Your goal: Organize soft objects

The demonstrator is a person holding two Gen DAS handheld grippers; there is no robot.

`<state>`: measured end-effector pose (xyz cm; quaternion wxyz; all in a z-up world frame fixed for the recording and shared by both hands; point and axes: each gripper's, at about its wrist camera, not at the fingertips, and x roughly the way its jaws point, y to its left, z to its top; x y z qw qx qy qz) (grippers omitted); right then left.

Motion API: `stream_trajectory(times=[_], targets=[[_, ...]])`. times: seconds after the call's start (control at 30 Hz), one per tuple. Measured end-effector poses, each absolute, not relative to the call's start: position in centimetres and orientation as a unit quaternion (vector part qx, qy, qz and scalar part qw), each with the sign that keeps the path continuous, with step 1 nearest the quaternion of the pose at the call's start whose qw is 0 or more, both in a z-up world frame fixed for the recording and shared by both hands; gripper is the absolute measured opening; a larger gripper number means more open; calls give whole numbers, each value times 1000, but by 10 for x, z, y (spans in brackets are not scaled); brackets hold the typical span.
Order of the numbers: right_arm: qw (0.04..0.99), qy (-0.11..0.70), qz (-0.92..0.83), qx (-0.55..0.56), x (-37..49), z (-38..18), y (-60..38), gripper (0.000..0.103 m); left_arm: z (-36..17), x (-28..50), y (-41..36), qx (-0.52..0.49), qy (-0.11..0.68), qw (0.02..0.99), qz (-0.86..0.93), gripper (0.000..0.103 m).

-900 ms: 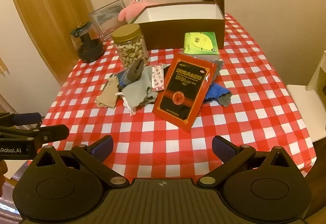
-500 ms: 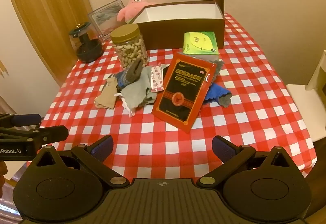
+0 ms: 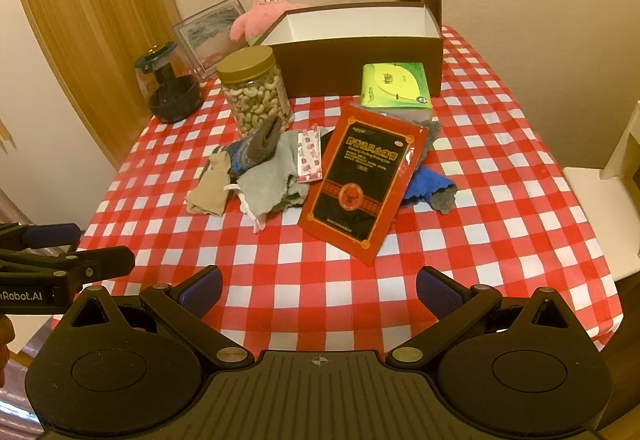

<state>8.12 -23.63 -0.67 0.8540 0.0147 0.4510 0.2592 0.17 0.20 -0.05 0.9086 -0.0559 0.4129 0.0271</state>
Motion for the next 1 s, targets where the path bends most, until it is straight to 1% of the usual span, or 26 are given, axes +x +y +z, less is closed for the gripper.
stream_trajectory(times=[1.0], targets=[[854, 451, 257, 14, 88, -9, -235, 103, -9, 5, 9, -58, 415, 908, 26, 95]])
